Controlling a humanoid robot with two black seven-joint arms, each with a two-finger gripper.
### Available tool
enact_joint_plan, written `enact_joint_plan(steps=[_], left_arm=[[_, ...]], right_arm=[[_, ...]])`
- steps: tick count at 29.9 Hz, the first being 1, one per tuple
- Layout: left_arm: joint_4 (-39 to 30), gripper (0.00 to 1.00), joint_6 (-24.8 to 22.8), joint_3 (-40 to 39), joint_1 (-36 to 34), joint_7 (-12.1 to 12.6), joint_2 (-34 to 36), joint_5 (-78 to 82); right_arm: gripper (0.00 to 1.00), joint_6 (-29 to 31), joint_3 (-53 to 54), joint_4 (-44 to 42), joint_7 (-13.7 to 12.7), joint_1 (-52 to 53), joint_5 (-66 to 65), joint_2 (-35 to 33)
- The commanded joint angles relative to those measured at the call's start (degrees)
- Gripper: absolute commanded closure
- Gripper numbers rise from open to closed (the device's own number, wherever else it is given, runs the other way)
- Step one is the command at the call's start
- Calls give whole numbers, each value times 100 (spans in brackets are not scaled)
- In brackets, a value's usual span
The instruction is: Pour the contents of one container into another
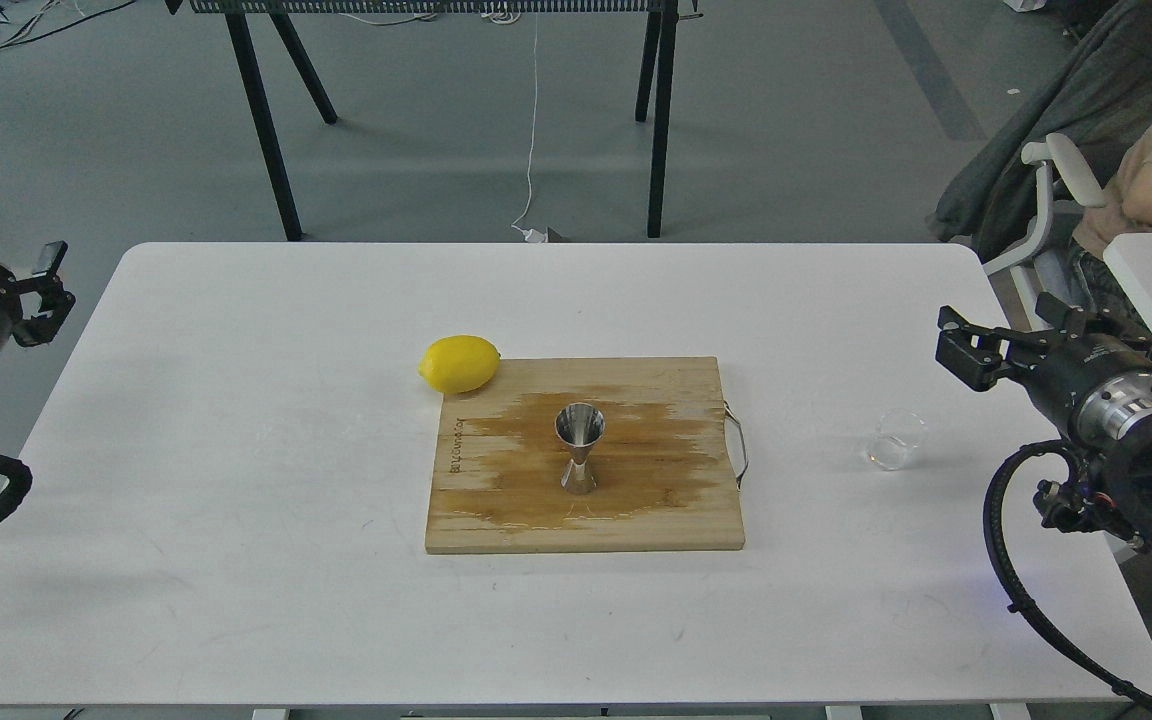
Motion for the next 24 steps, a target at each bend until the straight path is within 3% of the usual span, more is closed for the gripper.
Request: enact_joint_plan(steps=[1,24], left_arm=[[2,2,0,9,55,0,-16,17],[107,1,0,220,117,0,-69,17]], right_arm=[[3,1,-194,-259,0,95,-8,2],[2,1,-880,-1314,9,104,-183,117]])
